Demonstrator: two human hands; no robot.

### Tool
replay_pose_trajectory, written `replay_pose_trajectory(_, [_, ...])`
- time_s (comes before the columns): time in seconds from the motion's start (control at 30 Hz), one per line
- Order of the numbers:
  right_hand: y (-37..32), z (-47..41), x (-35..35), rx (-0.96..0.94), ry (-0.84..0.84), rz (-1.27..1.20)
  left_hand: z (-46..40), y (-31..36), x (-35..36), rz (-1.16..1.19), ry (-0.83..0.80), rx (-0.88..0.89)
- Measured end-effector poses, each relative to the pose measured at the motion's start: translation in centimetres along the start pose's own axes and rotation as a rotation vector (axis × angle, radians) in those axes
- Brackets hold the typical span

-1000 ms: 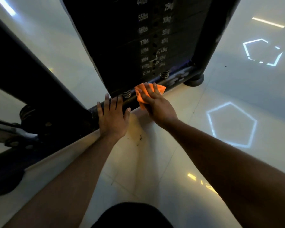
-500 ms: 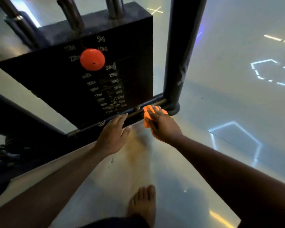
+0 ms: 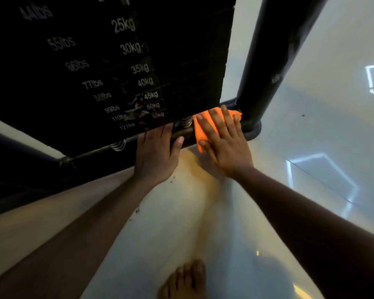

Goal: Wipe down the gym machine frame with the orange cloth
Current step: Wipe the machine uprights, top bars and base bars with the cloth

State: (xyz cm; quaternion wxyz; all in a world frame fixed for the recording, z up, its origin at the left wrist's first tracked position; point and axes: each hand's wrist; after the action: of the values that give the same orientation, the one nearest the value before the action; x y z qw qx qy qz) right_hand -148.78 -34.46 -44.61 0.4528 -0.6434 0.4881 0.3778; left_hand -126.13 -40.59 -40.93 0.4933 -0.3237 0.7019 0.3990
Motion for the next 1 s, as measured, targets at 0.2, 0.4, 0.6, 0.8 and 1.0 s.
replay_pose_trajectory(0.2, [-2.5,-1.4,-0.7,0.176,0.033,-0.029,1.6,3.2,2.0,-0.120,0.137,-0.073])
replay_pose_trajectory(0.4, [1.1,-1.2,-1.5,-0.072,-0.022,0.092,2.3,2.7,2.4,-0.160,0.189,-0.047])
replay_pose_trajectory(0.6, [-6.1,-1.1,0.3,0.363,0.108,-0.164,2.2,3.0,2.5,-0.068,0.240,-0.110])
replay_pose_trajectory(0.8, [-1.2,-0.4,0.2,0.082,0.054,0.031,2.1,2.2,2.4,-0.084,0.250,-0.063])
replay_pose_trajectory(1.0, [-2.9,-0.5,-0.7,0.252,0.094,-0.098,1.4,1.8,1.7,-0.052,0.245,-0.032])
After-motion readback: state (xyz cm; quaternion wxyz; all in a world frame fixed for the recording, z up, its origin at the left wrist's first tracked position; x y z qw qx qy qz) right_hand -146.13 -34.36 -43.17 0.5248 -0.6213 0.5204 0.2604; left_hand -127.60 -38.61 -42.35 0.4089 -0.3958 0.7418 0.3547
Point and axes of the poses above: each hand's wrist, its own z-axis away from the middle knuckle, its own x-axis out of the palm, y = z × x, and after that the axes turned 1 degree about y, right-handed
